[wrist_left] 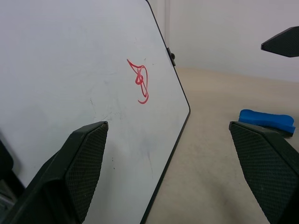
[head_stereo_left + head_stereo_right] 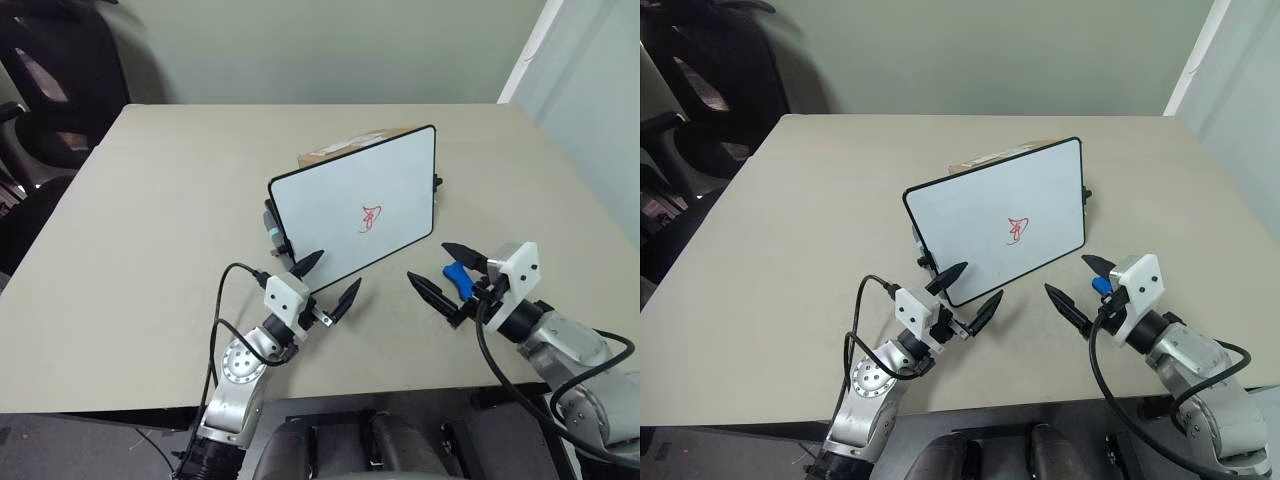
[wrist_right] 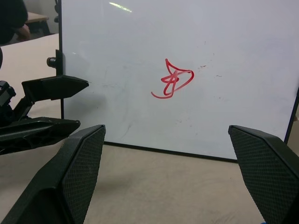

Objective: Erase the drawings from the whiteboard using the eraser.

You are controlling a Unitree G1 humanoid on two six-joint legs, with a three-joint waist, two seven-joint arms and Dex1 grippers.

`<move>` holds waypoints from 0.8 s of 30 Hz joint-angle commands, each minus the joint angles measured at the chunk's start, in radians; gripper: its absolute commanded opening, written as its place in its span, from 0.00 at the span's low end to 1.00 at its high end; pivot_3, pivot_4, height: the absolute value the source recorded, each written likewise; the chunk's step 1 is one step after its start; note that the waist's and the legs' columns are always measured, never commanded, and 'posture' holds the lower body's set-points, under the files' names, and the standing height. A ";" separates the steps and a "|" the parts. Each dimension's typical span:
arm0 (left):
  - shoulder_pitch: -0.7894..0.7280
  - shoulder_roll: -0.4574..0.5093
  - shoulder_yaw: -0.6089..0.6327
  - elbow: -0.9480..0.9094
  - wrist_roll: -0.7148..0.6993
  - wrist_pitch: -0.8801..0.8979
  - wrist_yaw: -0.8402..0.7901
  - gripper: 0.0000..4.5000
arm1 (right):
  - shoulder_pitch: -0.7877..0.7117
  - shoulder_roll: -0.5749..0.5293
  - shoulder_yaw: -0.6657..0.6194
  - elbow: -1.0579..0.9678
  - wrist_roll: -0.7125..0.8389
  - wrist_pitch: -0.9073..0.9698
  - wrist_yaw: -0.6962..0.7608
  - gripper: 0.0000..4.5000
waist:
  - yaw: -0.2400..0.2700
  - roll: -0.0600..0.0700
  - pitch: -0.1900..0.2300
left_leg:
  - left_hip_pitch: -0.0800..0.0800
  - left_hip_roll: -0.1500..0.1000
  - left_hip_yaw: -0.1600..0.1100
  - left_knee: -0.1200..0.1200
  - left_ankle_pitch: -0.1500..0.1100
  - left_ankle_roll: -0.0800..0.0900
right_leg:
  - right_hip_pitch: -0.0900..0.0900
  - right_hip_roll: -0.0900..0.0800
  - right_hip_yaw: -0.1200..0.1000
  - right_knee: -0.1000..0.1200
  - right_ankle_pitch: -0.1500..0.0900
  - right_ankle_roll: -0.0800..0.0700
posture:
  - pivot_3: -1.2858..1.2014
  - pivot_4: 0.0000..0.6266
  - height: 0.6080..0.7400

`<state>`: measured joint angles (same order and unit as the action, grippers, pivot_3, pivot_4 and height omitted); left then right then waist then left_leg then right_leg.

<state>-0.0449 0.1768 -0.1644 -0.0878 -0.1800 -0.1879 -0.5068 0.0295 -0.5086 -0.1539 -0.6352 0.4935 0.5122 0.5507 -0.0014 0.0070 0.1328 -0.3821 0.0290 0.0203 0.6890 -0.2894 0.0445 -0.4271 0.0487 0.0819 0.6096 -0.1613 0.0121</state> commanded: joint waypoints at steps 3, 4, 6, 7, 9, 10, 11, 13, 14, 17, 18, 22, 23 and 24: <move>-0.020 -0.013 -0.002 -0.001 -0.007 -0.015 -0.009 1.00 | 0.003 -0.010 -0.042 -0.035 0.029 -0.005 -0.009 0.99 | 0.000 0.000 0.000 | 0.000 0.000 0.000 0.000 0.000 0.000 | 0.000 0.000 0.000 0.000 0.000 0.000 | 0.52 0.24 1.00; -0.021 -0.014 -0.003 0.002 -0.006 -0.015 -0.009 1.00 | 0.001 -0.012 -0.047 -0.036 0.030 -0.002 -0.013 0.99 | 0.000 0.000 0.000 | 0.000 0.000 0.000 0.000 0.000 0.000 | 0.000 0.000 0.000 0.000 0.000 0.000 | 0.52 0.24 1.00; -0.021 -0.017 -0.002 0.006 -0.006 -0.016 -0.010 1.00 | 0.000 -0.013 -0.060 -0.044 0.034 0.005 -0.024 0.99 | 0.000 0.000 0.000 | 0.000 0.000 0.000 0.000 0.000 0.000 | 0.000 0.000 0.000 0.000 0.000 0.000 | 0.52 0.24 1.00; -0.021 -0.018 0.000 0.008 -0.008 -0.016 -0.010 1.00 | 0.001 -0.013 -0.067 -0.046 0.032 0.009 -0.035 0.99 | 0.000 0.000 0.000 | 0.000 0.000 0.000 0.000 0.000 0.000 | 0.000 0.000 0.000 0.000 0.000 0.000 | 0.52 0.24 1.00; -0.022 -0.017 0.002 0.011 -0.009 -0.014 -0.013 1.00 | 0.003 -0.014 -0.082 -0.042 0.025 0.020 -0.056 0.99 | 0.000 0.000 0.000 | 0.000 0.000 0.000 0.000 0.000 0.000 | 0.000 0.000 0.000 0.000 0.000 0.000 | 0.52 0.24 1.00; -0.022 -0.015 0.002 0.012 -0.009 -0.013 -0.015 1.00 | 0.004 -0.017 -0.086 -0.037 0.022 0.030 -0.065 0.99 | 0.000 0.000 0.000 | 0.000 0.000 0.000 0.000 0.000 0.000 | 0.000 0.000 0.000 0.000 0.000 0.000 | 0.52 0.24 1.00; -0.023 -0.014 0.001 0.013 -0.007 -0.013 -0.017 1.00 | 0.003 -0.021 -0.088 -0.031 0.020 0.039 -0.071 0.99 | 0.000 0.000 0.000 | 0.000 0.000 0.000 0.000 0.000 0.000 | 0.000 0.000 0.000 0.000 0.000 0.000 | 0.52 0.24 1.00; -0.019 -0.013 -0.002 0.008 -0.007 -0.010 -0.019 1.00 | -0.008 -0.034 -0.090 -0.017 0.018 0.086 -0.093 0.99 | 0.000 0.000 0.000 | 0.000 0.000 0.000 0.000 0.000 0.000 | 0.000 0.000 0.000 0.000 0.000 0.000 | 0.52 0.24 1.00; -0.016 -0.013 -0.006 0.004 -0.008 -0.008 -0.022 1.00 | -0.014 -0.038 -0.092 -0.015 0.020 0.106 -0.103 0.99 | 0.000 0.000 0.000 | 0.000 0.000 0.000 0.000 0.000 0.000 | 0.000 0.000 0.000 0.000 0.000 0.000 | 0.52 0.24 1.00; -0.001 -0.015 -0.018 -0.012 -0.001 -0.004 -0.019 1.00 | -0.022 -0.046 -0.097 -0.019 0.027 0.145 -0.121 0.99 | 0.000 0.000 0.000 | 0.000 0.000 0.000 0.000 0.000 0.000 | 0.000 0.000 0.000 0.000 0.000 0.000 | 0.52 0.24 1.00; 0.005 -0.016 -0.020 -0.017 0.003 -0.003 -0.015 1.00 | -0.024 -0.046 -0.098 -0.017 0.025 0.150 -0.124 0.99 | 0.000 0.000 0.000 | 0.000 0.000 0.000 0.000 0.000 0.000 | 0.000 0.000 0.000 0.000 0.000 0.000 | 0.52 0.24 1.00; 0.020 -0.020 -0.019 -0.029 0.003 -0.002 -0.007 1.00 | -0.030 -0.064 -0.097 0.004 0.018 0.199 -0.134 0.99 | 0.000 0.000 0.000 | 0.000 0.000 0.000 0.000 0.000 0.000 | 0.000 0.000 0.000 0.000 0.000 0.000 | 0.52 0.24 1.00; 0.023 -0.022 -0.018 -0.032 -0.001 -0.004 -0.008 1.00 | -0.041 -0.069 -0.092 0.013 0.013 0.221 -0.142 0.99 | 0.000 0.000 0.000 | 0.000 0.000 0.000 0.000 0.000 0.000 | 0.000 0.000 0.000 0.000 0.000 0.000 | 0.52 0.24 1.00; 0.026 -0.023 -0.018 -0.035 -0.002 -0.005 -0.009 1.00 | -0.049 -0.072 -0.089 0.023 0.008 0.236 -0.148 0.99 | 0.000 0.000 0.000 | 0.000 0.000 0.000 0.000 0.000 0.000 | 0.000 0.000 0.000 0.000 0.000 0.000 | 0.52 0.24 1.00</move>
<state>-0.0207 0.1586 -0.1774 -0.0773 -0.1724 -0.1859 -0.5171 -0.0012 -0.5675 -0.2219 -0.6110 0.5057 0.7287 0.4254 -0.0014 0.0070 0.1328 -0.3824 0.0290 0.0203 0.6890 -0.2896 0.0449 -0.4270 0.0487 0.0819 0.6091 -0.1614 0.0128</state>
